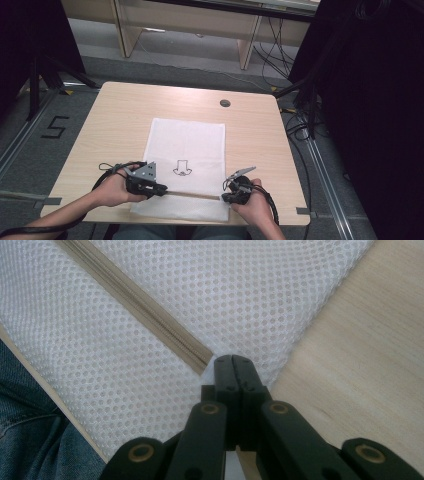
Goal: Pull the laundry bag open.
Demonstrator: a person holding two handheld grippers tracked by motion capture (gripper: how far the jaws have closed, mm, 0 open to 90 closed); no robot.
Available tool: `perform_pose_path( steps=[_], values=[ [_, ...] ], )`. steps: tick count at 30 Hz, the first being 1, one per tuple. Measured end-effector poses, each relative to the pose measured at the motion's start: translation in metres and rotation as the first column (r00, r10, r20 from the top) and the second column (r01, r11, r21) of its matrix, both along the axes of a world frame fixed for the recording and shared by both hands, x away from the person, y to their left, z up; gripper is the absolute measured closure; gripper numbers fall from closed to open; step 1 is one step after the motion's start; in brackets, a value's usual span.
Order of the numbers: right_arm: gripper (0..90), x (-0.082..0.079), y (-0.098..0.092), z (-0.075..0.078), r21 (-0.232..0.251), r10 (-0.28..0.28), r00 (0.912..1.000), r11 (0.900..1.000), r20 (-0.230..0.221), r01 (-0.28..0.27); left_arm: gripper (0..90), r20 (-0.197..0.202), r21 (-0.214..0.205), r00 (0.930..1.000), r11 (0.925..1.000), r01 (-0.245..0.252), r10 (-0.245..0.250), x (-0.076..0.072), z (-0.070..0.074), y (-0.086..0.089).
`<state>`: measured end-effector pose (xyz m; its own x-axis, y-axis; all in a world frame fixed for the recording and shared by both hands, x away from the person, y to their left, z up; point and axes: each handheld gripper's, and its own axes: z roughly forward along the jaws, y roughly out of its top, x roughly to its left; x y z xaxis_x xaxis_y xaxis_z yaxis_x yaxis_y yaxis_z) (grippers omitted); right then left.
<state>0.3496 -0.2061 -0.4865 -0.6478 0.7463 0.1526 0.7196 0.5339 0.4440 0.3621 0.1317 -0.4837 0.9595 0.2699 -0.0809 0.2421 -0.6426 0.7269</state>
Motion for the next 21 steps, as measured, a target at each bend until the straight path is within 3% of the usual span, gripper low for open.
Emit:
perform_pose_path(
  steps=[9, 11, 15, 16, 18, 21],
  values=[
    [90.0, -0.0004, 0.0003, 0.0001, -0.003, 0.002, 1.0000, 1.0000, 0.003, -0.002, 82.2, -0.005, 0.000, 1.0000, 1.0000, 0.000, 0.000, 0.0010, -0.0005, 0.0027],
    [90.0, -0.0003, 0.0009, 0.0005, -0.009, 0.003, 1.0000, 0.9999, 0.003, -0.003, 82.2, -0.016, -0.002, 0.9998, 1.0000, -0.008, 0.008, 0.0009, -0.0012, 0.0014],
    [90.0, -0.0006, 0.0033, 0.0012, -0.029, 0.007, 1.0000, 0.9996, 0.006, -0.006, 82.1, 0.004, 0.008, 1.0000, 1.0000, 0.003, -0.003, 0.0014, -0.0016, -0.0016],
    [90.0, -0.0025, 0.0052, 0.0028, -0.045, -0.019, 0.9998, 0.9988, -0.010, 0.018, 82.1, 0.000, 0.003, 1.0000, 1.0000, -0.002, 0.002, 0.0012, -0.0020, -0.0018],
    [90.0, -0.0019, 0.0066, 0.0024, -0.056, 0.023, 0.9995, 0.9982, 0.024, -0.022, 82.1, -0.002, 0.006, 1.0000, 1.0000, 0.000, 0.000, 0.0014, -0.0028, -0.0018],
    [90.0, -0.0021, 0.0099, 0.0050, -0.068, 0.018, 0.9997, 0.9975, 0.018, -0.016, 82.1, 0.003, 0.007, 1.0000, 1.0000, 0.001, -0.001, 0.0013, -0.0028, -0.0027]
  ],
)
